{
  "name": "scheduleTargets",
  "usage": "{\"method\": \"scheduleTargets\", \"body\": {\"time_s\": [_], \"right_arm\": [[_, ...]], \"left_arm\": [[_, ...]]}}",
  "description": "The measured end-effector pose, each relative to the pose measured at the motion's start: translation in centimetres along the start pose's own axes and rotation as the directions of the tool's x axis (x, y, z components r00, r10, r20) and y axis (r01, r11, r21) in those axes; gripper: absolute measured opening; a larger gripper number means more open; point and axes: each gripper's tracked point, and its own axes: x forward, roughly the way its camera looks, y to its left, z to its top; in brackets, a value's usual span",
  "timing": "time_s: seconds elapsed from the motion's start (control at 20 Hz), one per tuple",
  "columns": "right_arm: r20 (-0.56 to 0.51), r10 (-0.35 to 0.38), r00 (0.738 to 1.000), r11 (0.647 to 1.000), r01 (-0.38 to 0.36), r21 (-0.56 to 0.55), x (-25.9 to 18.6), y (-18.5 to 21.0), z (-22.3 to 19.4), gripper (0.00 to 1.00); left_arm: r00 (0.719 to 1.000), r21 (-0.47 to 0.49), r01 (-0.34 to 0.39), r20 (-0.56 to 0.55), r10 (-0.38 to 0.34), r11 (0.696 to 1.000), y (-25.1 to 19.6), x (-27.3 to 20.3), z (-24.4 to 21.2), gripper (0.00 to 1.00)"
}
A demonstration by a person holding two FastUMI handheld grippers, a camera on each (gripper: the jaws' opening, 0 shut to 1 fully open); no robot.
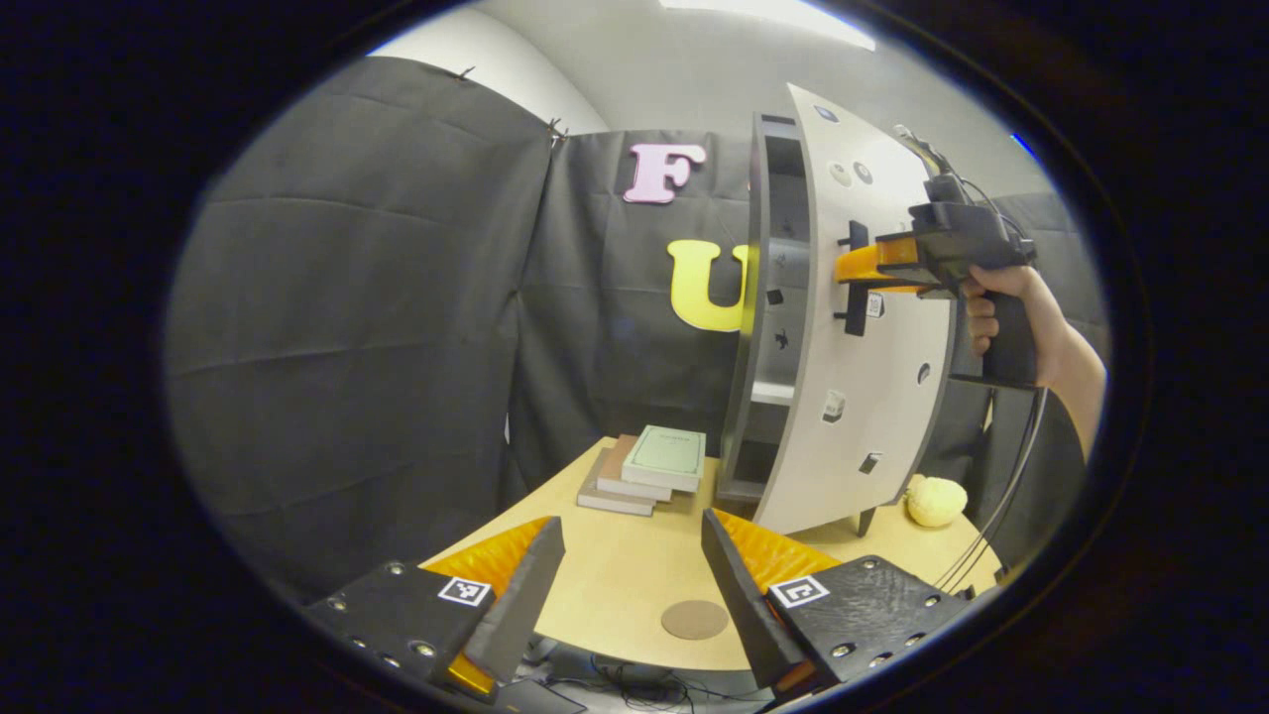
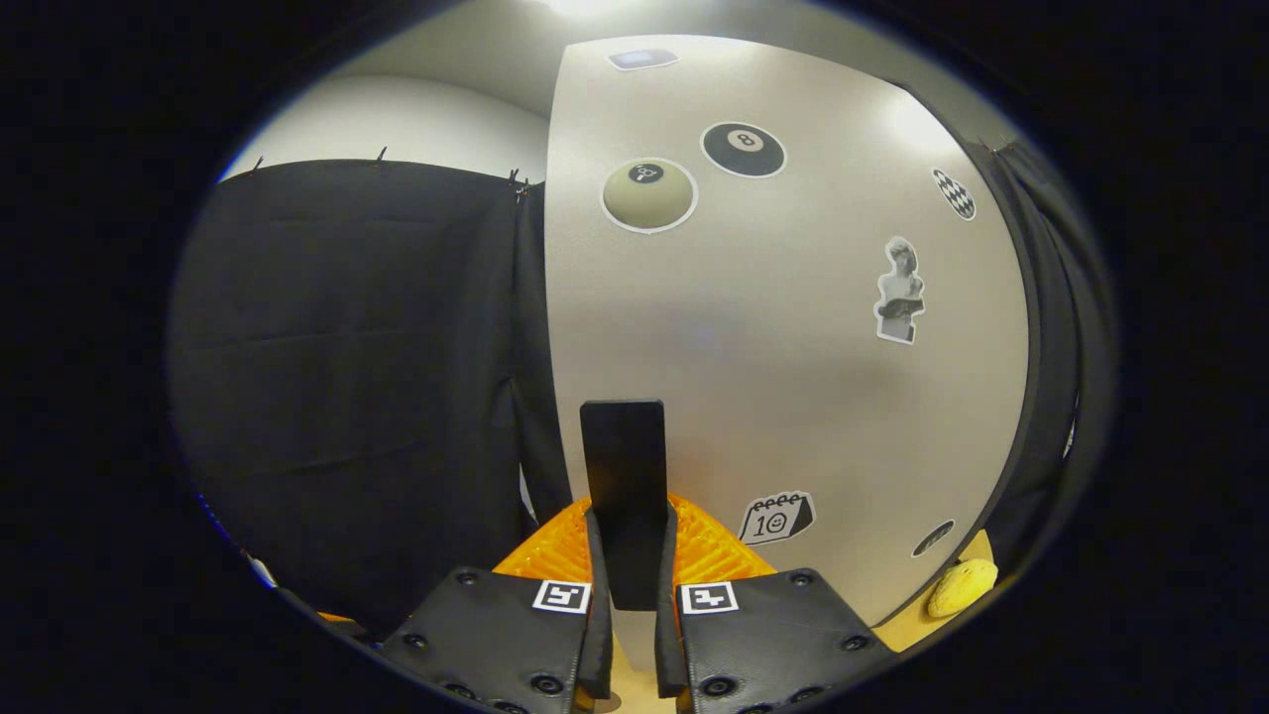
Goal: Open the cabinet door with the right hand, grasp the bottle in the cabinet with the left hand and place it on the coaster, then close the cabinet door with the right hand.
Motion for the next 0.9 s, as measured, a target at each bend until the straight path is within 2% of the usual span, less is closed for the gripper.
{"method": "scheduleTargets", "body": {"time_s": [0.25, 0.3, 0.35, 0.6, 0.9], "right_arm": [[0.01, 0.021, 1.0, 1.0, -0.021, -0.003, -0.4, -0.4, -0.1, 0.19], [0.011, 0.02, 1.0, 1.0, -0.02, -0.005, -0.6, -0.5, -0.1, 0.19], [0.012, 0.018, 1.0, 1.0, -0.018, -0.005, -0.6, -0.5, 0.0, 0.19], [0.007, 0.02, 1.0, 1.0, -0.02, 0.001, -1.0, -1.0, 0.1, 0.19], [0.01, -0.016, 1.0, 1.0, 0.016, 0.016, -1.1, -1.6, 0.8, 0.19]], "left_arm": [[1.0, 0.045, 0.012, -0.005, -0.012, 0.999, -1.1, 0.0, -0.5, 0.84], [1.0, 0.05, 0.015, -0.007, -0.015, 0.999, -1.3, 0.2, -0.6, 0.86], [1.0, 0.051, 0.021, -0.011, -0.021, 0.998, -1.5, 0.3, -0.6, 0.84], [0.998, 0.04, 0.057, -0.025, -0.056, 0.998, -2.5, 0.7, -1.1, 0.84], [0.994, 0.086, 0.108, -0.03, -0.106, 0.99, -3.7, 1.4, -1.1, 0.84]]}}
